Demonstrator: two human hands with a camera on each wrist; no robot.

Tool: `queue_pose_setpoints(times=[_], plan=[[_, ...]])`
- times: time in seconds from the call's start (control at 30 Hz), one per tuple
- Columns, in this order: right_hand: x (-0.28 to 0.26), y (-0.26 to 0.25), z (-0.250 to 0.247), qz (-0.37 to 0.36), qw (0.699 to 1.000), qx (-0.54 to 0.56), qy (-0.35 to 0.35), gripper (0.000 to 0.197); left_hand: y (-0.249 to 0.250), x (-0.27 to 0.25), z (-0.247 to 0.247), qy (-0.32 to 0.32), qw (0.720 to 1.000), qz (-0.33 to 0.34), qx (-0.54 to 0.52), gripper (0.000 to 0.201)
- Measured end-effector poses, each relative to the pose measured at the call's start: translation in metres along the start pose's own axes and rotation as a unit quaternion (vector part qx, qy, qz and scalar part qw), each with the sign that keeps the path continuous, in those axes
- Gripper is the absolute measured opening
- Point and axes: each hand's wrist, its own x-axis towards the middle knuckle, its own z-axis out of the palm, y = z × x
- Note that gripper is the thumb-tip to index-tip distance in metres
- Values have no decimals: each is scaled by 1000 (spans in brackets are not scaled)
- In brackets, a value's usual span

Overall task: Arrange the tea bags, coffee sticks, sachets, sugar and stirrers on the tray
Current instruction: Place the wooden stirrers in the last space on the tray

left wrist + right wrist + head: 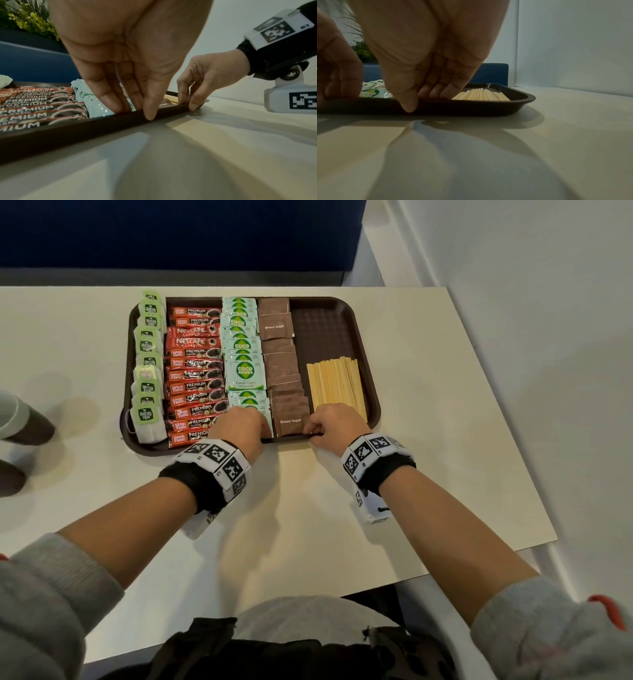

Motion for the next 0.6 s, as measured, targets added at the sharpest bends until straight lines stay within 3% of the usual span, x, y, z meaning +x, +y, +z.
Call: queue_pose_setpoints(times=[0.27,0.6], plan=[[0,19,-5,10,1000,10,0,19,16,2,5,7,1000,12,-15,33],[-21,90,-27,52,998,22,21,19,67,9,20,29,999,10,-11,27]])
